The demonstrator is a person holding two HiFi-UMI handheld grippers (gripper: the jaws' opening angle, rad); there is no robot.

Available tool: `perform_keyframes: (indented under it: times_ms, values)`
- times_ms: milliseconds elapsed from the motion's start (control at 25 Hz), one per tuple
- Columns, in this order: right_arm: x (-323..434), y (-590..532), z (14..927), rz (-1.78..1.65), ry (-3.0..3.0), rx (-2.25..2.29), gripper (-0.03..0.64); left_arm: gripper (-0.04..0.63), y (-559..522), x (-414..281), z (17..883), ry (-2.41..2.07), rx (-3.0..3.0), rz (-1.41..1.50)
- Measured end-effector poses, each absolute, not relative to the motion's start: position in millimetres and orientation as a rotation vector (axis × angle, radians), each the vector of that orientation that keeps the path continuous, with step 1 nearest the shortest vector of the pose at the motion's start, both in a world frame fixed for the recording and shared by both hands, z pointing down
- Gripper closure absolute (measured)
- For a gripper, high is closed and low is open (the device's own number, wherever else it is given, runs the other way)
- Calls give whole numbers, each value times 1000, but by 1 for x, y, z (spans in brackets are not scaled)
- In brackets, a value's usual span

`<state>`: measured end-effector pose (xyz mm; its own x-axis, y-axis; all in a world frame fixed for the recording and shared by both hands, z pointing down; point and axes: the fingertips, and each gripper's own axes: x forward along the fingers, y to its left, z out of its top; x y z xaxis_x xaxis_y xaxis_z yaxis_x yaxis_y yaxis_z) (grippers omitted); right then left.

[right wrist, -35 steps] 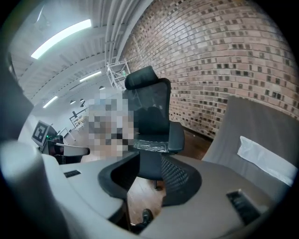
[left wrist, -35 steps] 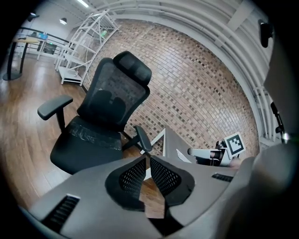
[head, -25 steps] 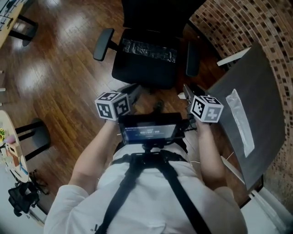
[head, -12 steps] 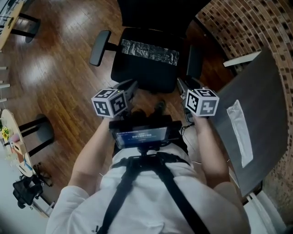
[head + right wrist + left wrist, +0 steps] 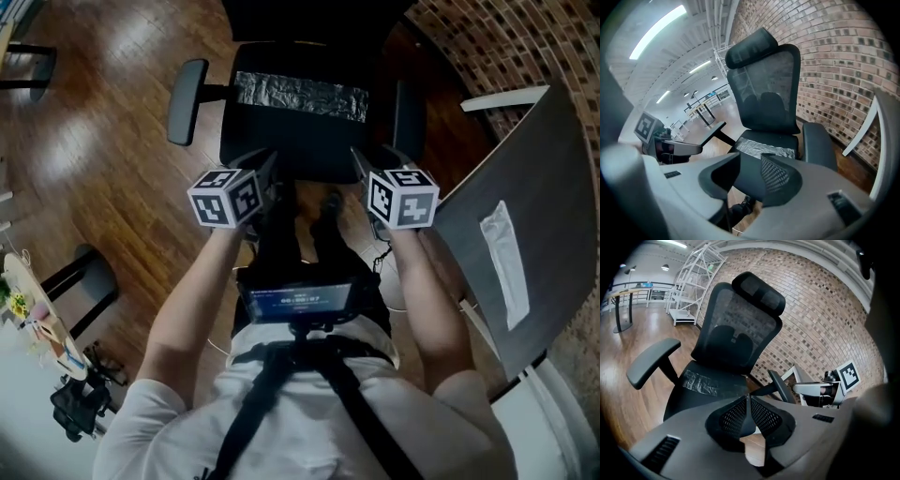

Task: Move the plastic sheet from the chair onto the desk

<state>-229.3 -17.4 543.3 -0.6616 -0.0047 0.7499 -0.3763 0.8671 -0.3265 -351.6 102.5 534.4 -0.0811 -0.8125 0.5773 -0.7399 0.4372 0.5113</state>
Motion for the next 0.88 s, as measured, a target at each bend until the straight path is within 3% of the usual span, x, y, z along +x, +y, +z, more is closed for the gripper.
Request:
perform_keyframes:
  times_ms: [360, 560, 880]
  values:
    - [-273, -26, 647, 616, -2116, 407, 472, 568, 77, -409, 627, -1784, 1312, -19]
    - [-287, -37, 705, 610, -2050, 476, 472, 511, 72, -441, 686, -1767, 1265, -22]
    - [-291, -51, 768, 599, -1981, 575, 472, 511, 60, -473, 743, -1734, 1284, 53]
